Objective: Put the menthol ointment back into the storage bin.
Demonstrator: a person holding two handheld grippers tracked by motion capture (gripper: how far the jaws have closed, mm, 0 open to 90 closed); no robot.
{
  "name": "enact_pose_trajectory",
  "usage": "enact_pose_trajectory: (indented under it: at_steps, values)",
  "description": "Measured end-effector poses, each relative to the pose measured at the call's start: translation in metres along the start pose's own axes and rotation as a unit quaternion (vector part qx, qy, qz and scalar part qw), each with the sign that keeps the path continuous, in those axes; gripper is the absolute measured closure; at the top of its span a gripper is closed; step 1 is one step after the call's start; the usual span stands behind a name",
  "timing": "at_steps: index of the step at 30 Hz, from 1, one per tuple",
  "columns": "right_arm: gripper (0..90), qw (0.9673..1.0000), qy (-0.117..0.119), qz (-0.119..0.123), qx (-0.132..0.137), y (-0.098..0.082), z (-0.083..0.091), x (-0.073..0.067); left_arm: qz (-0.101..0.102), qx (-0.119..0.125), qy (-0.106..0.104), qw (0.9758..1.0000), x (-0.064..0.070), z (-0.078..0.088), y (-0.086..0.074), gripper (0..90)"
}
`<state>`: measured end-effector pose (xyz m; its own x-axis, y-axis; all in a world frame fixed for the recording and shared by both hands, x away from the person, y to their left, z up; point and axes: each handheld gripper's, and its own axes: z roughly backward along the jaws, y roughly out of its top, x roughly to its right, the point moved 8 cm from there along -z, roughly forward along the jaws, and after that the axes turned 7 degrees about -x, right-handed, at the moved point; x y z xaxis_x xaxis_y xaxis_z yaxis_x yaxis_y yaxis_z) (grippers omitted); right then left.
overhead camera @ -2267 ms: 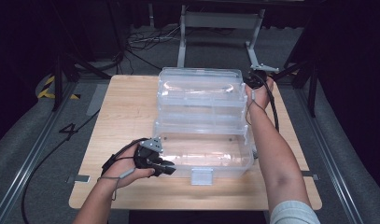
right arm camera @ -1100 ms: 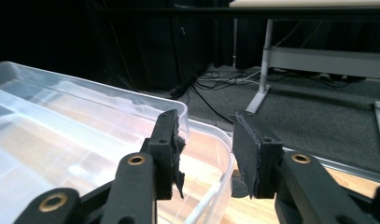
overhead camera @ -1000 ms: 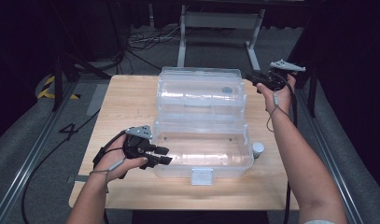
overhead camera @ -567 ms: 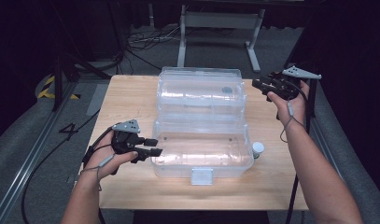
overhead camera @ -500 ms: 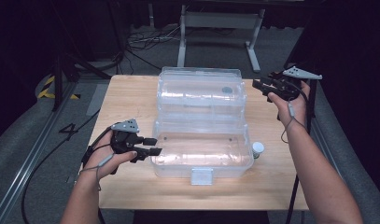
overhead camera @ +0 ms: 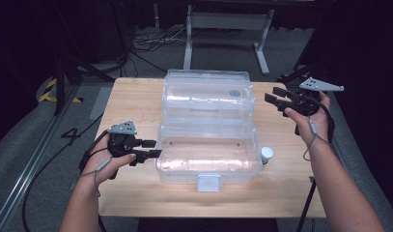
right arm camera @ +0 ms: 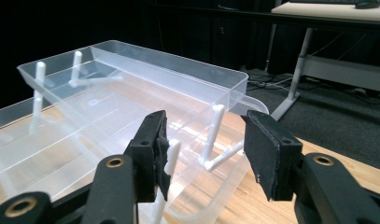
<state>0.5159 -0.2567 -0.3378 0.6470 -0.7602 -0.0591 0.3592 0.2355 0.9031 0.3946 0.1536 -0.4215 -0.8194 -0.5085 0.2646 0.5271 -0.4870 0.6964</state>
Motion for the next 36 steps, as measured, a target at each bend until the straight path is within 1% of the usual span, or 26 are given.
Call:
enact_pose_trajectory:
  at_steps: [2,5,7,8,10,13,14,19,22,24,26,29,31,32,35,36]
  values:
    - [49.6,1.0000,0.002,0.002,0.002,-0.001,0.006,-0.003,0.007,0.006,0.004,1.0000,-0.002,0.002,0.000,52.5]
    - [49.2,1.0000,0.003,0.002,0.000,-0.003,0.008,-0.004,0.013,0.010,0.013,0.9998,-0.007,0.004,-0.001,51.4]
    - [49.2,1.0000,0.004,0.003,-0.002,-0.005,0.010,-0.005,0.013,0.010,0.027,0.9995,-0.011,0.006,-0.002,51.6]
    - [49.3,1.0000,0.005,0.003,-0.003,-0.005,0.011,-0.005,0.017,0.009,0.034,0.9992,-0.013,0.007,-0.003,51.7]
    - [49.2,1.0000,0.005,0.003,-0.007,-0.008,0.014,-0.005,0.015,0.010,0.037,0.9992,-0.015,0.008,-0.005,51.4]
    - [49.1,0.9999,0.008,0.003,-0.013,-0.011,0.016,-0.005,0.016,0.019,0.042,0.9988,-0.018,0.010,-0.004,49.5]
    - [49.0,0.9998,0.009,0.003,-0.014,-0.012,0.017,-0.006,0.014,0.021,0.044,0.9987,-0.019,0.011,-0.005,48.6]
    - [48.6,0.9997,0.015,0.000,-0.019,-0.016,0.020,-0.006,0.022,0.025,0.053,0.9981,-0.023,0.014,-0.007,47.5]
    - [48.4,0.9995,0.021,0.003,-0.024,-0.018,0.021,-0.007,0.015,0.019,0.072,0.9971,-0.024,0.017,-0.009,46.0]
    - [48.4,0.9989,0.028,0.004,-0.036,-0.021,0.021,-0.008,0.016,0.019,0.073,0.9970,-0.023,0.018,-0.008,45.0]
    - [48.4,0.9987,0.031,0.008,-0.040,-0.024,0.021,-0.009,0.018,0.026,0.069,0.9971,-0.022,0.018,-0.007,44.6]
    - [48.4,0.9983,0.035,0.007,-0.046,-0.028,0.021,-0.011,0.030,0.031,0.067,0.9968,-0.023,0.018,-0.007,42.9]
    - [48.4,0.9979,0.039,0.009,-0.051,-0.030,0.022,-0.013,0.029,0.025,0.070,0.9968,-0.024,0.018,-0.009,42.3]
    - [48.4,0.9975,0.042,0.012,-0.056,-0.031,0.022,-0.014,0.023,0.023,0.070,0.9970,-0.024,0.018,-0.009,42.0]
    - [48.4,0.9961,0.052,0.013,-0.070,-0.034,0.023,-0.017,0.021,0.025,0.069,0.9971,-0.024,0.019,-0.008,41.7]
    - [48.4,0.9955,0.054,0.013,-0.076,-0.035,0.023,-0.017,0.026,0.023,0.068,0.9971,-0.023,0.019,-0.008,41.6]
